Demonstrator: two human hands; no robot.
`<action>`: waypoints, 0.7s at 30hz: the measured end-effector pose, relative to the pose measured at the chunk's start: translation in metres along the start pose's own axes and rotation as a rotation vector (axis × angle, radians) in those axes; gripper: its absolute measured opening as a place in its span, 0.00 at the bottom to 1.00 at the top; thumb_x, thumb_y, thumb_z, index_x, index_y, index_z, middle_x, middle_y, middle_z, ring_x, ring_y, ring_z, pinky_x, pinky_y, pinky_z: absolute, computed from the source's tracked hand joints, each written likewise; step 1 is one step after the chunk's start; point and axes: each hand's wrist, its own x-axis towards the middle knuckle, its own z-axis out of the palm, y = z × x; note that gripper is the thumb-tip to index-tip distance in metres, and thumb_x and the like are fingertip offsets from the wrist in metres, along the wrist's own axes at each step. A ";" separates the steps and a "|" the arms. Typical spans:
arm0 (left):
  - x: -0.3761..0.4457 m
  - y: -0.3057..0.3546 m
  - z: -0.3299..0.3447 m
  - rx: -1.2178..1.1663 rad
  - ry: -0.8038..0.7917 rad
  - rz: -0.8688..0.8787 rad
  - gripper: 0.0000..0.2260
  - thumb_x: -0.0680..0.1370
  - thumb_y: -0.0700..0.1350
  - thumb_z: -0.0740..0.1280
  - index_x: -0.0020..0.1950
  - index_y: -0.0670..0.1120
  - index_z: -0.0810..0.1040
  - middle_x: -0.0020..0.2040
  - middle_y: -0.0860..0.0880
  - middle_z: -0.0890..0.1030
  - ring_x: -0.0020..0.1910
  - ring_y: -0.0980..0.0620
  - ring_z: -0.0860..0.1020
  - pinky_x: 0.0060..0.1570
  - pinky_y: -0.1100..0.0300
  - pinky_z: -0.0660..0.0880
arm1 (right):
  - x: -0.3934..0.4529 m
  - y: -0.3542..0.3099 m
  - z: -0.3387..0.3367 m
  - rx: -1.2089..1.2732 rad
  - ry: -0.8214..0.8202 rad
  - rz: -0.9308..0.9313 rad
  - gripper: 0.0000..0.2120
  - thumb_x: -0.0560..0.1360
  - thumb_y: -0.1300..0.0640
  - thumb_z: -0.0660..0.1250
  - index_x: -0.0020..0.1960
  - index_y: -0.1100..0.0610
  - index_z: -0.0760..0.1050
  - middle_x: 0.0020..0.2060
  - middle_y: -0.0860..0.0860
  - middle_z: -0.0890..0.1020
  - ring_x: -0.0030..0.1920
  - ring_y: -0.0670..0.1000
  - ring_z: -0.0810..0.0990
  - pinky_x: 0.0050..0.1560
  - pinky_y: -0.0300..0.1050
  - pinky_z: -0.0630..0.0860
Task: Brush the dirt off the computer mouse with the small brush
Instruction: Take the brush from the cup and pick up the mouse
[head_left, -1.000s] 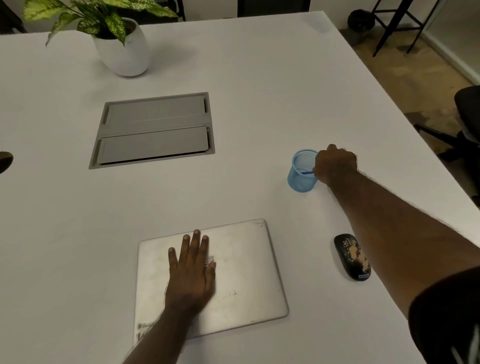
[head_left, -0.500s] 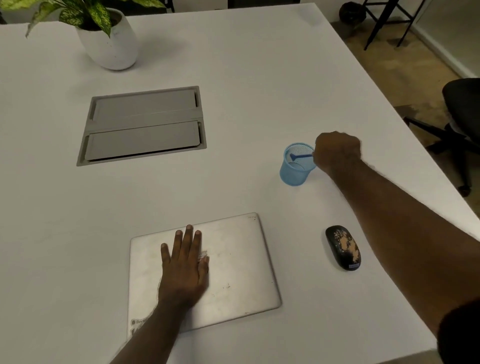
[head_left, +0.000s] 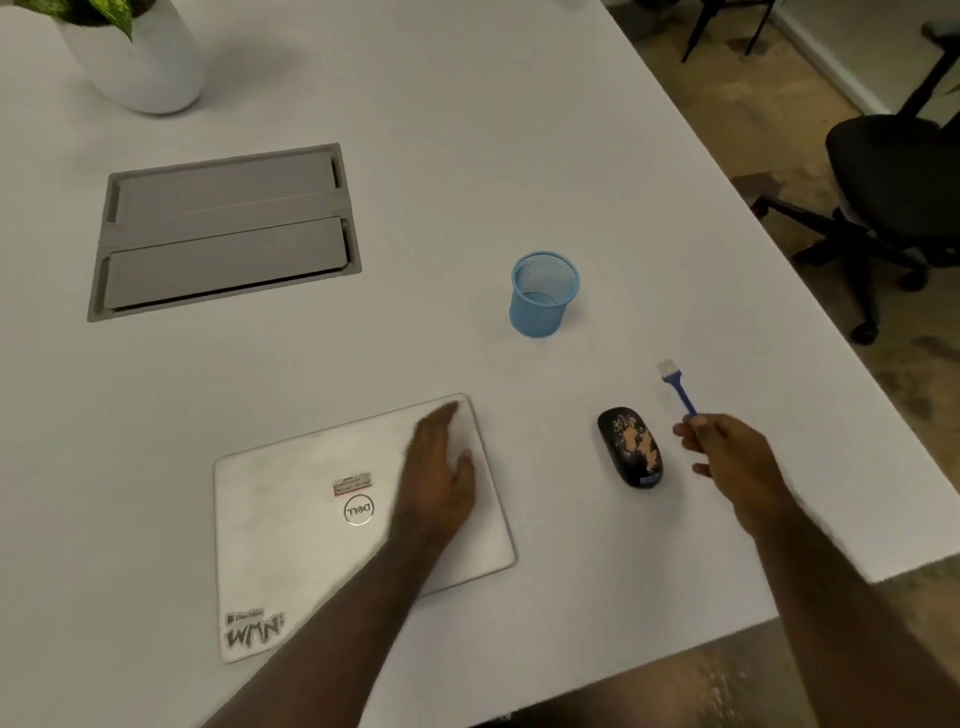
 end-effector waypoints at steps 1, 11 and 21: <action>-0.002 0.014 0.016 -0.082 -0.040 -0.016 0.20 0.76 0.38 0.63 0.69 0.42 0.71 0.64 0.45 0.75 0.59 0.48 0.76 0.61 0.56 0.73 | -0.002 0.009 0.002 0.028 -0.003 0.018 0.09 0.85 0.56 0.58 0.52 0.53 0.77 0.54 0.54 0.83 0.60 0.58 0.80 0.53 0.53 0.76; 0.006 0.089 0.119 -0.311 -0.449 -0.579 0.20 0.79 0.44 0.58 0.70 0.41 0.70 0.68 0.39 0.73 0.66 0.40 0.72 0.67 0.46 0.70 | 0.005 0.025 0.024 0.158 -0.016 0.075 0.14 0.86 0.57 0.56 0.66 0.61 0.74 0.64 0.57 0.80 0.63 0.58 0.78 0.58 0.53 0.75; 0.022 0.100 0.145 -0.442 -0.373 -0.668 0.14 0.80 0.41 0.56 0.59 0.41 0.78 0.55 0.41 0.80 0.55 0.44 0.78 0.59 0.48 0.77 | 0.012 0.028 0.030 0.236 -0.033 0.128 0.14 0.85 0.60 0.58 0.66 0.65 0.73 0.61 0.60 0.82 0.61 0.60 0.81 0.65 0.60 0.76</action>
